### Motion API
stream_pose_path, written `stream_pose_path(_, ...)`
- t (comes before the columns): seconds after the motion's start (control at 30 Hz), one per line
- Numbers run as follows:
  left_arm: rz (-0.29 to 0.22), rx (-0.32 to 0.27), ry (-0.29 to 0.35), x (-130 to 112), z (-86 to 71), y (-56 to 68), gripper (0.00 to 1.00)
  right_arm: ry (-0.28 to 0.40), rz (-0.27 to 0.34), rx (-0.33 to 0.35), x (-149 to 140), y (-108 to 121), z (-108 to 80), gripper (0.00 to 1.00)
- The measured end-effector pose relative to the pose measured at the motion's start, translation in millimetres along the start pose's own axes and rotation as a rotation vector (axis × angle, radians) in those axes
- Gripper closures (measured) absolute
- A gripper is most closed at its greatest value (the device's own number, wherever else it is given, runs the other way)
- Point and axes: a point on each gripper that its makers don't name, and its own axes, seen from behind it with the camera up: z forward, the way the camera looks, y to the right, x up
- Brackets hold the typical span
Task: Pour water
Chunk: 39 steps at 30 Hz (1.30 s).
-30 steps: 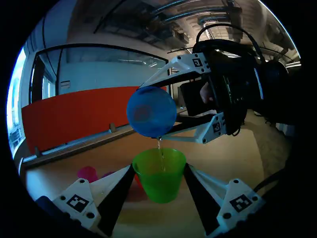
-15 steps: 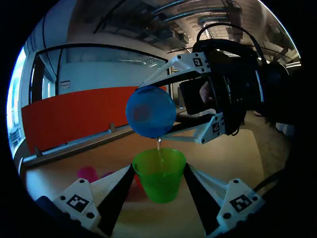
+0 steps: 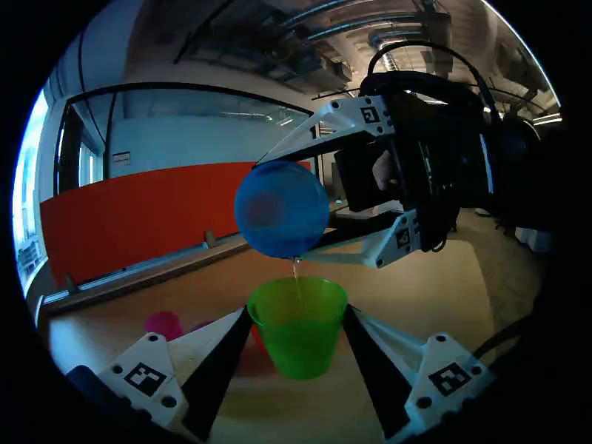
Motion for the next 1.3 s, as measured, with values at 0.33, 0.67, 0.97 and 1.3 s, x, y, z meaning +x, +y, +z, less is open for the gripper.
stream_pose_path(0.33,0.000,0.000,0.000,0.2,0.3,0.8,0.13,-0.001,-0.029,-0.003,-0.5,0.2,2.0,0.10)
stream_pose_path(0.67,-0.001,0.000,0.000,0.1,0.9,1.2,0.13,0.000,-0.050,-0.002,5.6,-2.7,-1.9,0.11)
stream_pose_path(0.97,0.000,-0.005,0.001,0.6,1.4,2.8,0.13,0.000,-0.083,-0.002,6.8,-3.4,-2.4,0.10)
stream_pose_path(1.3,0.005,-0.006,-0.001,1.4,1.8,3.5,0.13,-0.002,-0.108,0.000,5.1,-4.8,-3.0,0.10)
